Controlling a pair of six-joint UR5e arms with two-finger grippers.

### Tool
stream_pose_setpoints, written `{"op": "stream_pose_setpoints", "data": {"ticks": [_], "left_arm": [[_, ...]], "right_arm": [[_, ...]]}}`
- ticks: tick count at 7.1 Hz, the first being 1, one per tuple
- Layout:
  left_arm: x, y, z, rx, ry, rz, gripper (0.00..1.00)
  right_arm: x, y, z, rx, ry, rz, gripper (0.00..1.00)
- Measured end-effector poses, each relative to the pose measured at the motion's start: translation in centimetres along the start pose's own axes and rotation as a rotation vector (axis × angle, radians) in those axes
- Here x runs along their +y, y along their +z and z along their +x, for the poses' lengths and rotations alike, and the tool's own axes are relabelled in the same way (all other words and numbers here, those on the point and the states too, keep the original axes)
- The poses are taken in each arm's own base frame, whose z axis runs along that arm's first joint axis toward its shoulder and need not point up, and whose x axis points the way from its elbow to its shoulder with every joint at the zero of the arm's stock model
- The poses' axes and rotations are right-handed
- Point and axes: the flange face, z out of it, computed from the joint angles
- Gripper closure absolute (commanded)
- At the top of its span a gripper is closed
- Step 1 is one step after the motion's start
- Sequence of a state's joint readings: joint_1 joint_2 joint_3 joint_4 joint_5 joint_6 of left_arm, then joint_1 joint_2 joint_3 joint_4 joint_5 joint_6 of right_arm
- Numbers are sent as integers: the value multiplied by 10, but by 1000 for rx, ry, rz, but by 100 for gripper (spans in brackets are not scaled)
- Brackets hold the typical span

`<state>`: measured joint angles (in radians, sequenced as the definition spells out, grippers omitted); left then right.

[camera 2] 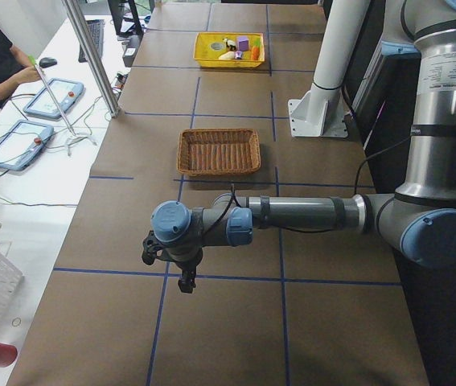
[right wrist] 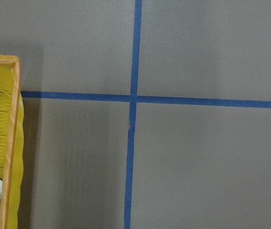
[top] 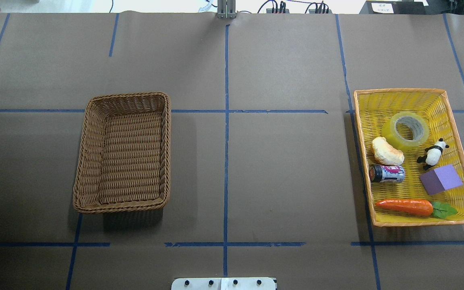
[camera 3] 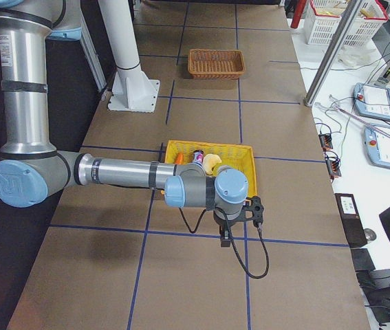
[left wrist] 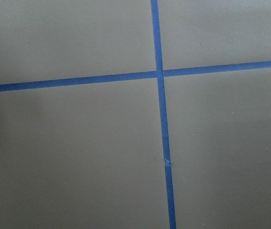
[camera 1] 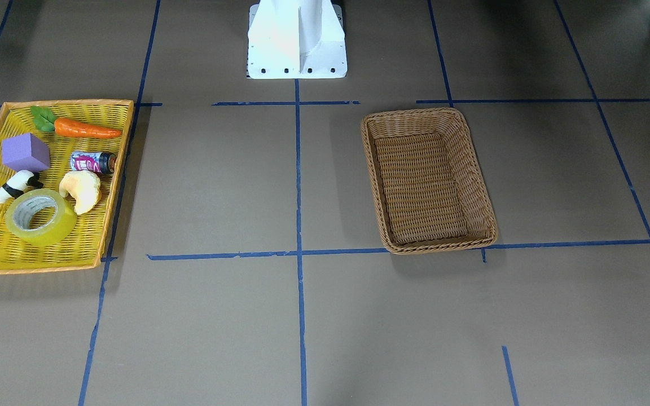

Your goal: Move tape to another basket

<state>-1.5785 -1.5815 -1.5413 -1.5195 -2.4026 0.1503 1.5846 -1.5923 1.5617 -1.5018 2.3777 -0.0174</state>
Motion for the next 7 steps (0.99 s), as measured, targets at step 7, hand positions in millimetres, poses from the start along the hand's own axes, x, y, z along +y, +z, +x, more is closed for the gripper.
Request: {"op": "stream_pose_setpoints", "data": {"ticks": [7], "left_arm": [[-3,-2,3,0,0,0,0]], "right_arm": [[-48,-21,-46,24,-6,45,0]]}}
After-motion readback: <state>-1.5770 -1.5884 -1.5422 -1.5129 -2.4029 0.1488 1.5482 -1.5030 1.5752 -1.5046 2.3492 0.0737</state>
